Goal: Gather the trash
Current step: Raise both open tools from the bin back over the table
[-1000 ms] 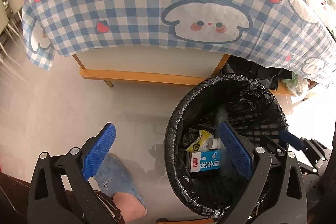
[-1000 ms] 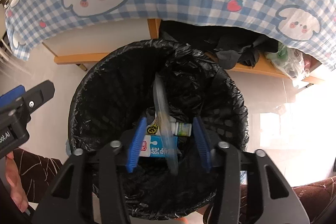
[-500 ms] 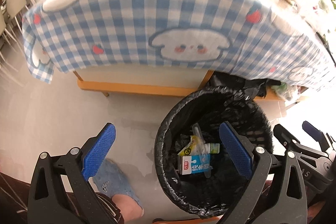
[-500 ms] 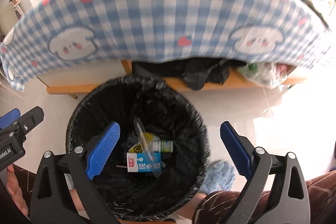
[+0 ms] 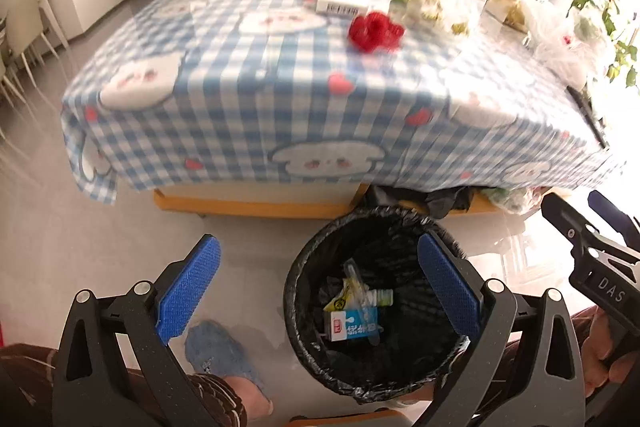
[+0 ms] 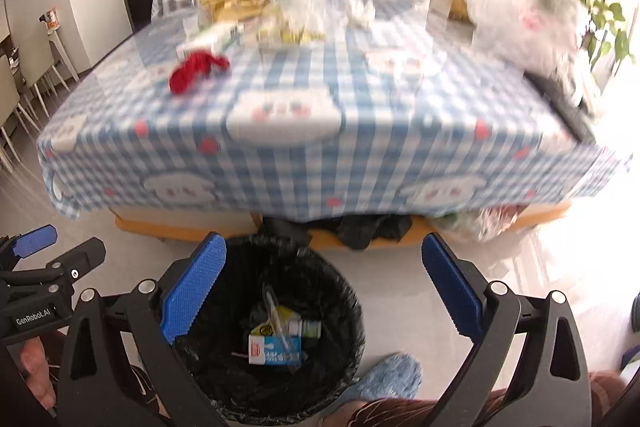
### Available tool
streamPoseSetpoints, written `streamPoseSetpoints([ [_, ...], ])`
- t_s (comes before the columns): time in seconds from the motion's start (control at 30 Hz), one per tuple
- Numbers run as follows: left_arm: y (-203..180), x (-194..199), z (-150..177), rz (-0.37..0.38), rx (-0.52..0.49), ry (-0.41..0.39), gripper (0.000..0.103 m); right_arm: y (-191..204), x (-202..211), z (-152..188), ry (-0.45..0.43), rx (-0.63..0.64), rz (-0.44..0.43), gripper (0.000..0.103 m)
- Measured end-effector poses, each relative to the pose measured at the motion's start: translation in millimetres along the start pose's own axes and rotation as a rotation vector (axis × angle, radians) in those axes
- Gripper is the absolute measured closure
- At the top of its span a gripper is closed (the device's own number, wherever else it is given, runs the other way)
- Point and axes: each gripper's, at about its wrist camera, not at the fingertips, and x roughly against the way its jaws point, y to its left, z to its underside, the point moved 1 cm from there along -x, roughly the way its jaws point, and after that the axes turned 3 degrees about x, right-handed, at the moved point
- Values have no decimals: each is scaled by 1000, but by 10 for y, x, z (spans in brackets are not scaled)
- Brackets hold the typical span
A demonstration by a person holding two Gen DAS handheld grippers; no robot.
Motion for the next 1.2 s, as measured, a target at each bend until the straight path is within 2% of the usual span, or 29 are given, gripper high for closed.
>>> streamPoseSetpoints([
  [0.23, -77, 127, -409, 11, -3, -26, 6, -37, 112, -434, -42, 29, 2, 9],
  [0.47, -150, 132, -906, 2, -8, -51, 6, -66, 30, -949, -73, 63, 15, 9],
  [0.63, -190, 37, -1230, -15, -29, -70, 6, -119, -191, -1296, -70, 44, -9, 9],
  [0.8, -213, -210, -1492, -17, -25, -51, 6, -111, -500, -1603, -50, 26, -38, 8],
  [1.2, -321, -857, -1809, -4, -42, 7, 7, 56, -1307, -2138, 44, 48, -69, 8],
])
